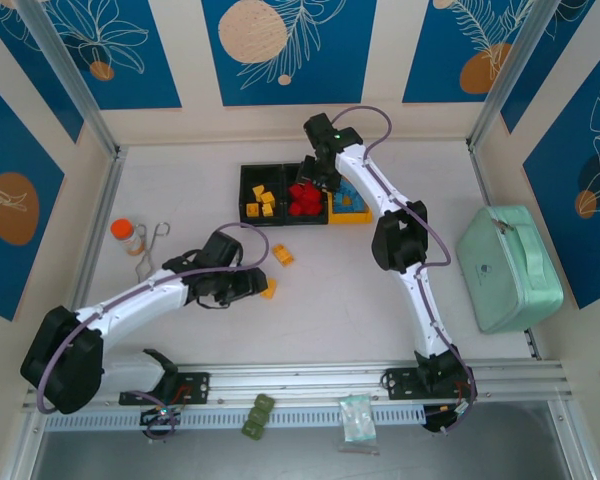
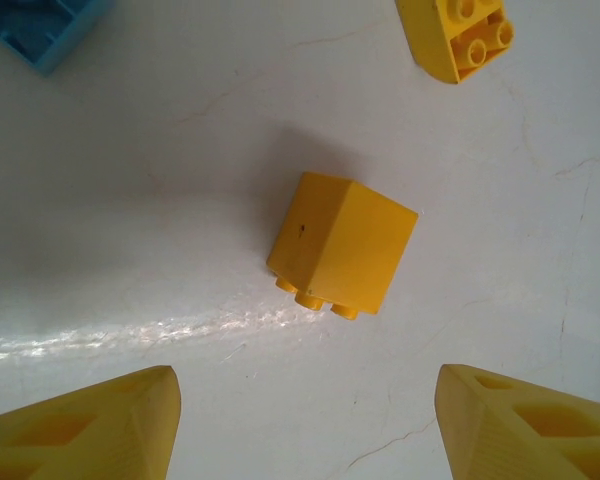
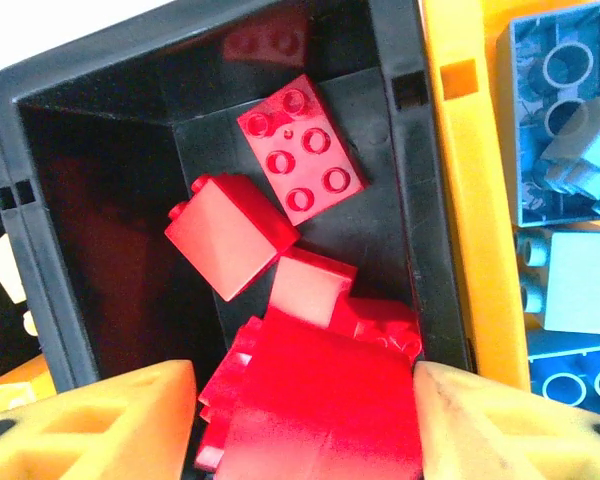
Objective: Sort the legos into containers by color
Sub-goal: Place the lego in the container.
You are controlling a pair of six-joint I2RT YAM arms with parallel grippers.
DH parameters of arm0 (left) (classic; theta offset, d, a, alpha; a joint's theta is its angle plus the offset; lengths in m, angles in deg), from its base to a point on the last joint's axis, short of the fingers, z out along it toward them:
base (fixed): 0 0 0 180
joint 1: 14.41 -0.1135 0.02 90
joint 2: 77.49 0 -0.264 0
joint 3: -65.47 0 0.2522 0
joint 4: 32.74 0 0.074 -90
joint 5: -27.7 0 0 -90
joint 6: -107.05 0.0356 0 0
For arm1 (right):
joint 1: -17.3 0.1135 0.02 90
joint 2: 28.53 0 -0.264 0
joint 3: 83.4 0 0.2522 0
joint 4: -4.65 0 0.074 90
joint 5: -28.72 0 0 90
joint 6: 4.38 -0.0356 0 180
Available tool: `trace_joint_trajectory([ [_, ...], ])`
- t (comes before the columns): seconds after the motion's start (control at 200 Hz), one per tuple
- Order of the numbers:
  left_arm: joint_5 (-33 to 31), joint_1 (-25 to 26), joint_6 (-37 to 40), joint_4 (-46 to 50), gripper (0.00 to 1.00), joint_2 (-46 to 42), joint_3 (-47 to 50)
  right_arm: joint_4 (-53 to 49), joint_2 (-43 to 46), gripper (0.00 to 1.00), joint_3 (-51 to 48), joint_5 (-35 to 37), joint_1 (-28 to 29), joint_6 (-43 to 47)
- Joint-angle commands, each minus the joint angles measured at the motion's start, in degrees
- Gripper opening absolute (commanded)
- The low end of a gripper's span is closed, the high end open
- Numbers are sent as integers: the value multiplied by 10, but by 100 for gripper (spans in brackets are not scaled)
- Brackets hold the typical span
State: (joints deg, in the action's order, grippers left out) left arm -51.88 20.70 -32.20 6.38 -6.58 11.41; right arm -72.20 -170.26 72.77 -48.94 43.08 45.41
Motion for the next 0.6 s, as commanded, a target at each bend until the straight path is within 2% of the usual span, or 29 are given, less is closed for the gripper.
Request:
trace_joint_trajectory([
  [0.0,-28,3,1,36,68,-25,-23,-13,36,64,18,9,5,13],
  [0.145,-38,2,8,60,68,-35,-35,-19,72,65,18,9,7,18],
  [0.25,-54,0,11,81,69,-51,-39,-1,132,65,-39,-1,20,33],
  [0.34,-69,-3,19,104,69,-61,-45,60,219,65,-165,-12,38,48],
  [0.45,-81,-8,45,135,69,-57,-62,165,341,65,-348,-61,49,57],
  [0.595,-63,-9,104,163,67,-17,-103,267,485,65,-561,-116,52,52],
])
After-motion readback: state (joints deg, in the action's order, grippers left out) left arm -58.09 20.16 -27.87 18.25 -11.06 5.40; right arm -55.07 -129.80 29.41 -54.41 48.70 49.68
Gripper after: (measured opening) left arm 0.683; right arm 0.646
